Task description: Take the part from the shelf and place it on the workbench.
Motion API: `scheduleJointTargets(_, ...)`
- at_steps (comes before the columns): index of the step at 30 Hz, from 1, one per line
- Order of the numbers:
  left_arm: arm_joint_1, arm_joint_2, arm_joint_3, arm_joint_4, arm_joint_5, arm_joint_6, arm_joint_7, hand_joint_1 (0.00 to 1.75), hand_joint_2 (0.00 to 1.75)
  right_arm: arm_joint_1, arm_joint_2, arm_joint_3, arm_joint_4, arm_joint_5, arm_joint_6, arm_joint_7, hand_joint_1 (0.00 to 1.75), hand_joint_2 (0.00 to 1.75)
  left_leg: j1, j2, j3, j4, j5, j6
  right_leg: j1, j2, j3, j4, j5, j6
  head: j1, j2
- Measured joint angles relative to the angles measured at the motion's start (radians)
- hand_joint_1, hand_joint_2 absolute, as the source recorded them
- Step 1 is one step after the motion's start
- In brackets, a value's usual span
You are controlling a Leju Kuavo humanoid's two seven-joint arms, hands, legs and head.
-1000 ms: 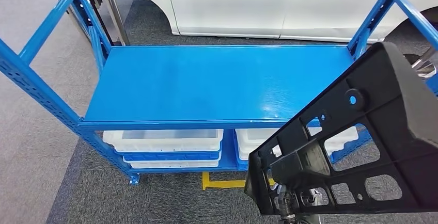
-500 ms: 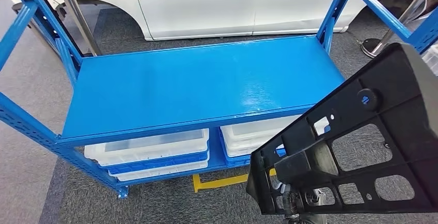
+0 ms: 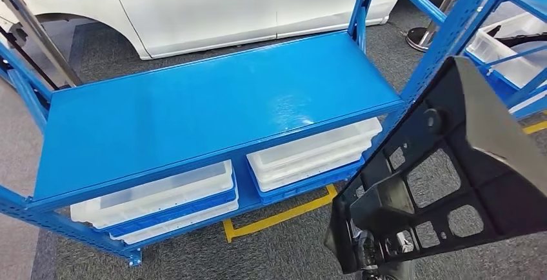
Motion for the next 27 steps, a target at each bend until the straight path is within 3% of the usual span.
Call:
scheduleJointTargets(1,0.000,0.007,-0.010,0.000,-0.014,0.000,-0.004,0.00,1.75,-0.001,0.001,0.004,0.000,0.011,-0.003,0.003,1.75,1.75,0.000,-0.021,-0.009,0.024,-0.019,-0.003,-0.005,0.010,0.004,-0.010,0.006,-0.006,0.000,0.000)
scheduleJointTargets(3,-0.001,0.020,-0.022,0.000,-0.013,0.001,-0.023,0.00,1.75,-0.008,-0.001,0.019,0.002,0.029,-0.010,-0.002,1.75,1.75,0.001,-0.071,-0.055,0.130,-0.080,-0.006,-0.009,0.030,0.008,-0.020,0.013,-0.014,-0.001,0.000)
scheduleJointTargets(5,-0.003,0.033,-0.022,0.000,0.016,0.000,-0.053,0.00,1.75,-0.017,-0.010,0.037,0.007,0.028,-0.004,-0.019,1.75,1.75,0.002,-0.085,-0.109,0.240,-0.121,-0.009,-0.008,0.053,0.007,-0.018,0.013,-0.015,-0.001,0.000)
scheduleJointTargets(6,-0.008,0.038,-0.020,0.000,0.040,-0.003,-0.067,0.00,1.75,-0.022,-0.018,0.045,0.009,0.027,0.003,-0.027,1.75,1.75,0.002,-0.087,-0.118,0.254,-0.114,-0.010,-0.008,0.067,0.007,-0.016,0.013,-0.015,-0.001,0.000)
scheduleJointTargets(8,-0.026,0.044,0.001,0.000,0.118,-0.015,-0.085,0.00,1.75,-0.038,-0.035,0.058,0.017,0.045,-0.011,-0.036,1.75,1.75,0.004,-0.097,-0.086,0.171,-0.046,-0.011,-0.010,0.093,0.007,-0.008,0.010,-0.010,-0.001,0.000)
scheduleJointTargets(10,-0.050,0.045,0.041,0.000,0.194,-0.025,-0.090,0.00,1.75,-0.060,-0.049,0.064,0.033,0.075,-0.052,-0.039,1.75,1.75,0.010,-0.147,-0.036,0.050,0.010,-0.009,-0.009,0.115,0.000,0.008,0.003,0.000,0.000,0.000)
scheduleJointTargets(12,-0.063,0.045,0.072,0.000,0.214,-0.025,-0.089,0.00,1.75,-0.073,-0.059,0.064,0.048,0.080,-0.068,-0.039,1.75,1.75,0.011,-0.181,-0.020,0.005,0.015,-0.004,-0.010,0.136,-0.014,0.021,0.001,0.013,0.000,0.000)
scheduleJointTargets(14,-0.068,0.044,0.081,0.000,0.206,-0.016,-0.091,0.00,1.75,-0.076,-0.068,0.065,0.051,0.067,-0.060,-0.040,1.75,1.75,0.009,-0.162,-0.019,0.002,0.017,0.005,-0.014,0.157,-0.024,0.023,0.006,0.026,-0.001,0.000)
scheduleJointTargets(15,-0.071,0.044,0.083,0.000,0.209,-0.013,-0.095,0.00,1.75,-0.075,-0.072,0.065,0.050,0.058,-0.054,-0.041,1.75,1.75,0.010,-0.150,-0.017,-0.001,0.019,0.011,-0.013,0.146,-0.029,0.029,0.003,0.031,0.000,0.000)
scheduleJointTargets(16,-0.073,0.044,0.089,0.000,0.216,-0.012,-0.100,0.00,1.75,-0.075,-0.075,0.065,0.046,0.048,-0.048,-0.041,1.75,1.75,0.011,-0.137,-0.016,-0.004,0.021,0.017,-0.012,0.122,-0.041,0.051,-0.009,0.036,0.001,0.000)
scheduleJointTargets(18,-0.074,0.043,0.103,0.000,0.234,-0.014,-0.110,0.00,1.75,-0.074,-0.077,0.063,0.031,0.030,-0.034,-0.041,1.75,1.75,0.010,-0.109,-0.014,-0.007,0.020,0.025,-0.011,0.060,-0.091,0.150,-0.061,0.045,0.003,0.000)
scheduleJointTargets(20,-0.068,0.042,0.116,0.000,0.242,-0.014,-0.114,0.00,1.75,-0.069,-0.076,0.056,0.012,0.020,-0.013,-0.041,1.75,1.75,0.006,-0.077,-0.011,-0.007,0.016,0.028,-0.014,0.039,-0.157,0.272,-0.107,0.050,0.004,0.000)
scheduleJointTargets(21,-0.065,0.041,0.122,0.000,0.245,-0.015,-0.115,0.00,1.75,-0.064,-0.075,0.047,0.004,0.018,0.000,-0.041,1.75,1.75,0.005,-0.062,-0.009,-0.007,0.013,0.029,-0.015,0.037,-0.173,0.298,-0.105,0.051,0.004,0.000)
scheduleJointTargets(22,-0.064,0.040,0.128,0.000,0.250,-0.015,-0.116,0.00,1.75,-0.057,-0.071,0.037,-0.005,0.016,0.012,-0.042,1.75,1.75,0.004,-0.049,-0.005,-0.007,0.010,0.028,-0.016,0.035,-0.168,0.285,-0.085,0.049,0.004,0.000)
scheduleJointTargets(23,-0.064,0.037,0.134,0.000,0.254,-0.015,-0.116,0.00,1.75,-0.051,-0.066,0.025,-0.014,0.017,0.022,-0.042,1.75,1.75,0.004,-0.038,0.000,-0.007,0.006,0.027,-0.015,0.029,-0.143,0.235,-0.050,0.045,0.004,0.000)
scheduleJointTargets(25,-0.062,0.029,0.140,0.000,0.250,-0.013,-0.111,0.00,1.75,-0.042,-0.054,0.004,-0.032,0.019,0.040,-0.042,1.75,1.75,0.001,-0.019,0.011,-0.008,-0.003,0.023,-0.003,-0.013,-0.072,0.097,0.006,0.028,0.004,0.000)
scheduleJointTargets(27,-0.059,0.021,0.142,0.000,0.236,-0.005,-0.100,0.00,1.75,-0.038,-0.040,-0.013,-0.048,0.027,0.055,-0.042,1.75,1.75,-0.001,-0.001,0.018,-0.010,-0.009,0.015,0.012,-0.046,-0.039,0.028,0.017,0.011,0.004,0.000)
